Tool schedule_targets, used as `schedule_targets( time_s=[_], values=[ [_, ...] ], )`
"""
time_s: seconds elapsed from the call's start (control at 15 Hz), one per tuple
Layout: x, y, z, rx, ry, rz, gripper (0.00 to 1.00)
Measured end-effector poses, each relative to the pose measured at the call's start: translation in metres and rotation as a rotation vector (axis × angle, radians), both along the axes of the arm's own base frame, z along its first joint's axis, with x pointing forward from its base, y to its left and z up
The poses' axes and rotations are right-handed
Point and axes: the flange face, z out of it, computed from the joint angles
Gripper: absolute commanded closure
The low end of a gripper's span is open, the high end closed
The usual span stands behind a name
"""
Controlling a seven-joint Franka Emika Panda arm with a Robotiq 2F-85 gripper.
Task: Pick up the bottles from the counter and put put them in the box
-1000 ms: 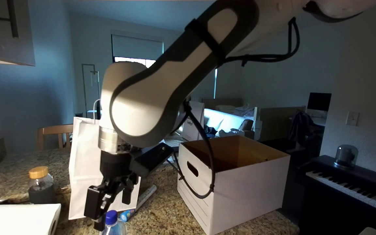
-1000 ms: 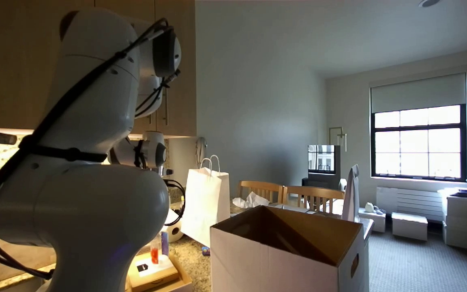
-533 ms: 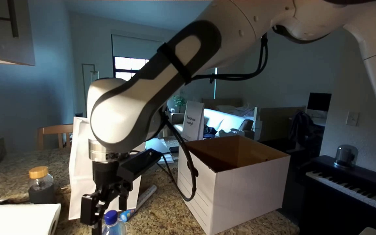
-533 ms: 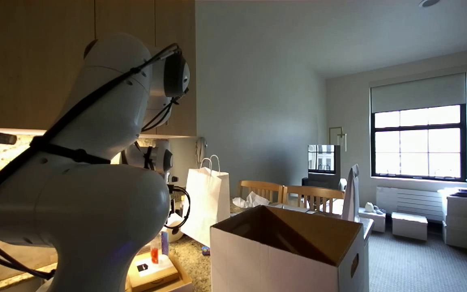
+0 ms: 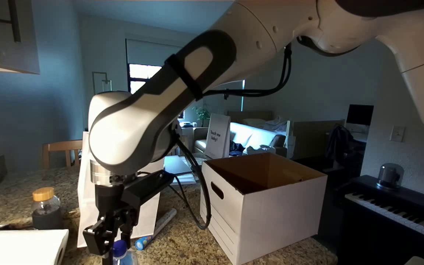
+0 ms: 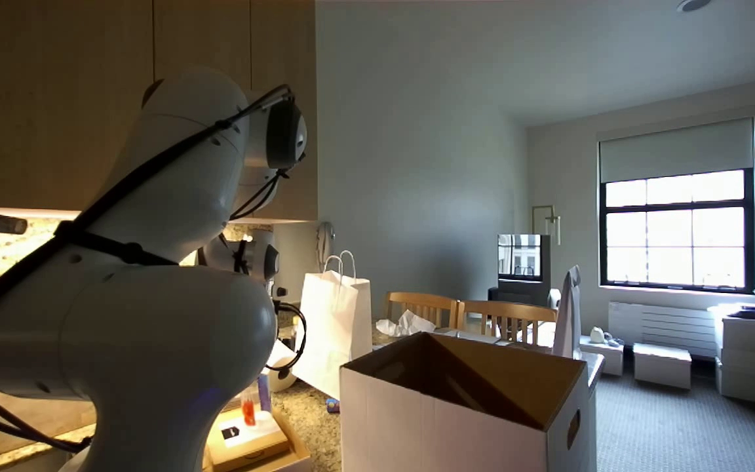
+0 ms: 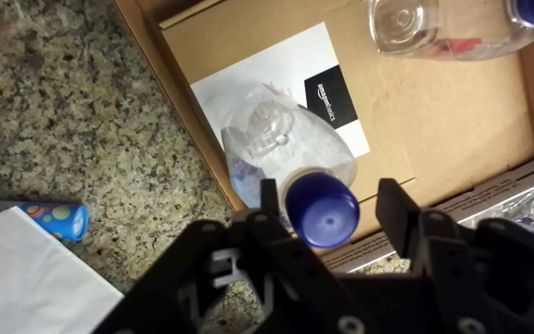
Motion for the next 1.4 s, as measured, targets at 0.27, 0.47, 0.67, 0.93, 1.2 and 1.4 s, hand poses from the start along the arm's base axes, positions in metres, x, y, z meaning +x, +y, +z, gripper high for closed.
schedule_targets(
  time_s=[0.27,0.47,0.67,0.93,1.2,1.4],
  values=[
    [0.004,-0.002,0.001,-0.003,-0.005,-0.010,0.85],
    [0.003,-0.001,0.001,-0.005,-0.005,-0.017,0.85],
    [0.001,-0.001,0.006,-0.005,-0.011,-0.041,0.85],
    [-0.018,-0.012,0.061,-0.007,-0.109,-0.086,0.85],
    [-0.047,-0.036,0.139,-0.025,-0.255,-0.186,0.85],
    [-0.066,-0.064,0.202,0.011,-0.354,-0.301,0.85]
  ],
)
